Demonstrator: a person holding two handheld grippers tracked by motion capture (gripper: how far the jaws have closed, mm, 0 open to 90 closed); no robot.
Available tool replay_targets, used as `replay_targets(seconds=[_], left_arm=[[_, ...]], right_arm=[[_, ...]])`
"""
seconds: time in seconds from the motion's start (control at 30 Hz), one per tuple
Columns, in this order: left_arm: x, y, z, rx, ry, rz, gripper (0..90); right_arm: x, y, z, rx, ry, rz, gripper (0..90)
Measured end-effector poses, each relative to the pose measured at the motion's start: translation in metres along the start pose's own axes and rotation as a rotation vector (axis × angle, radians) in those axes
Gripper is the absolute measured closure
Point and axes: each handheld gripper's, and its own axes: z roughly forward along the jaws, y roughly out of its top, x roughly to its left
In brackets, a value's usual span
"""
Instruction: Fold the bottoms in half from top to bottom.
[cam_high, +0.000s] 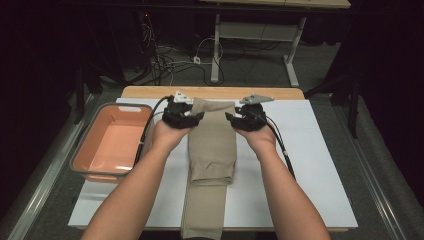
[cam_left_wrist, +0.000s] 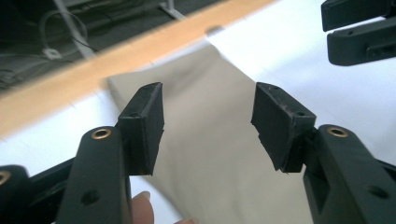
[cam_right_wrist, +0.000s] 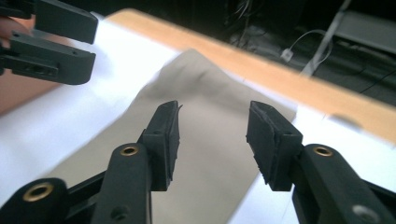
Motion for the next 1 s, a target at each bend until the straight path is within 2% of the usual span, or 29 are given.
replay_targets(seconds=[0.07, 0.2, 0.27, 0.37, 0.43, 0.53, 0.63, 0.7, 0.8, 0.9, 1.0], left_arm=[[-0.01, -0.021, -0.004, -0.004, -0.034, 0.005, 42.1], [-0.035, -0.06, -0.019, -0.017, -0.093, 0.018, 42.4], [-0.047, -0.076, -0.029, -0.021, -0.113, 0.041, 41.5], [-0.061, -0.096, -0.043, -0.024, -0.156, 0.045, 37.9], [-0.068, -0.106, -0.05, -0.031, -0.166, 0.05, 36.2], [-0.077, -0.119, -0.058, -0.031, -0.188, 0.049, 33.8], [-0.083, -0.129, -0.062, -0.034, -0.19, 0.073, 32.4], [-0.086, -0.134, -0.06, -0.024, -0.186, 0.079, 32.3], [-0.085, -0.138, -0.054, -0.008, -0.172, 0.085, 31.8], [-0.083, -0.139, -0.05, 0.014, -0.151, 0.058, 36.6], [-0.081, -0.139, -0.048, 0.032, -0.156, 0.041, 37.3]], right_arm=[[0.008, -0.017, -0.007, 0.02, 0.002, -0.019, 54.9], [0.025, -0.051, -0.029, 0.032, 0.033, -0.008, 55.0], [0.036, -0.066, -0.041, 0.041, 0.047, -0.016, 54.8], [0.053, -0.085, -0.059, 0.046, 0.075, -0.027, 53.5], [0.063, -0.095, -0.067, 0.043, 0.101, -0.019, 52.4], [0.076, -0.109, -0.075, 0.051, 0.114, -0.034, 51.1], [0.085, -0.12, -0.077, 0.059, 0.128, -0.03, 49.9], [0.089, -0.125, -0.076, 0.068, 0.124, -0.04, 49.1], [0.091, -0.13, -0.07, 0.084, 0.132, -0.021, 48.5], [0.091, -0.134, -0.063, 0.094, 0.129, -0.009, 47.9], [0.091, -0.137, -0.058, 0.113, 0.132, 0.004, 48.3]])
